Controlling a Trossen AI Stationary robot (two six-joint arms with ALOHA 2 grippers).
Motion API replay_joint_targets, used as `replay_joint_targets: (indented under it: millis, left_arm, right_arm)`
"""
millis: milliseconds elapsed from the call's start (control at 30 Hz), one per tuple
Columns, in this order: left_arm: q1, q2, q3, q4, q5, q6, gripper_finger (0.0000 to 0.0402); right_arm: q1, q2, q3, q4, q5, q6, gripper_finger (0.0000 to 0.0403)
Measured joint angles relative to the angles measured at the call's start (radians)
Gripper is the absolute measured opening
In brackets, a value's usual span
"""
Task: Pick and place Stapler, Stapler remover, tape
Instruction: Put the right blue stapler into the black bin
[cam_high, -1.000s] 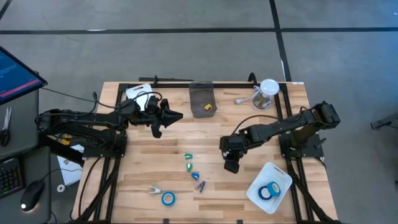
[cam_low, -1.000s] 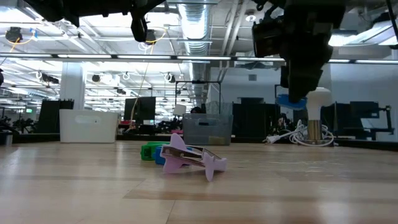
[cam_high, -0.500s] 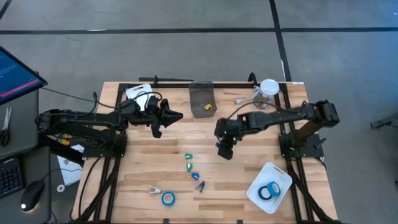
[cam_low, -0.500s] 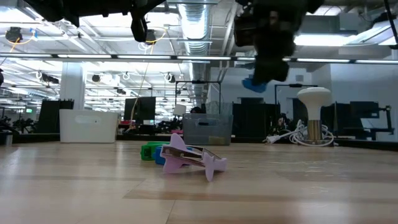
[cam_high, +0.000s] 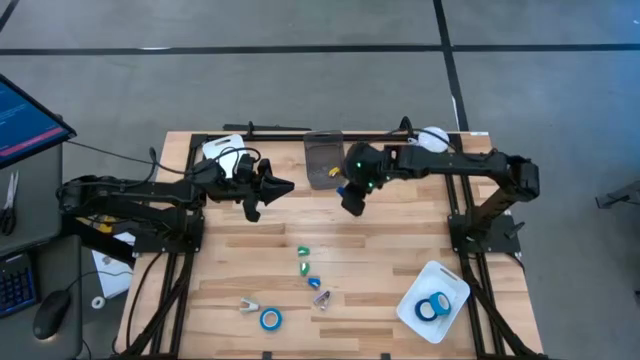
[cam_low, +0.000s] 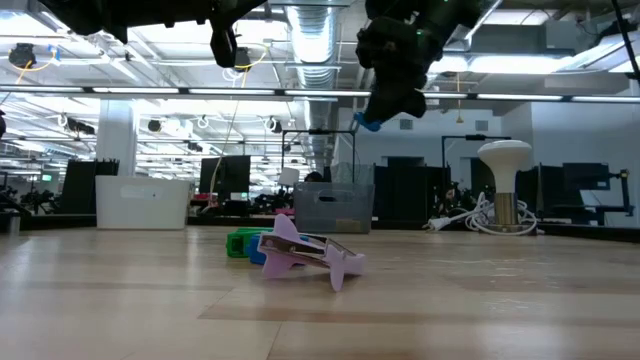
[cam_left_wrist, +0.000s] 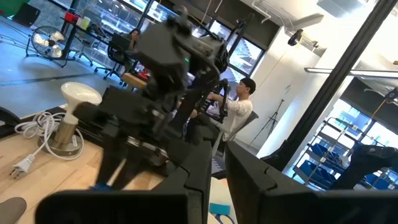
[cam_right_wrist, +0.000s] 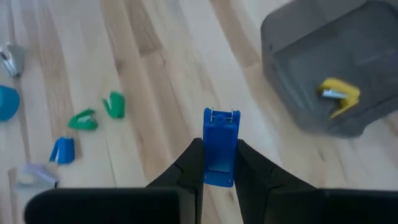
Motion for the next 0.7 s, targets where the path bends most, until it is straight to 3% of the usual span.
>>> replay_joint_targets:
  millis: [233, 700]
  left_arm:
    - [0.0, 0.0, 0.0, 0.0, 0.0, 0.0, 0.0039]
    - [0.0, 0.0, 0.0, -0.001, 0.0, -0.001, 0.0039]
  right_arm:
    - [-0.091, 0.066, 0.065, 0.007, -0.065, -0.063, 0.0052]
    - [-0.195, 0.443, 0.402, -0.034, -0.153, -0.158, 0.0052]
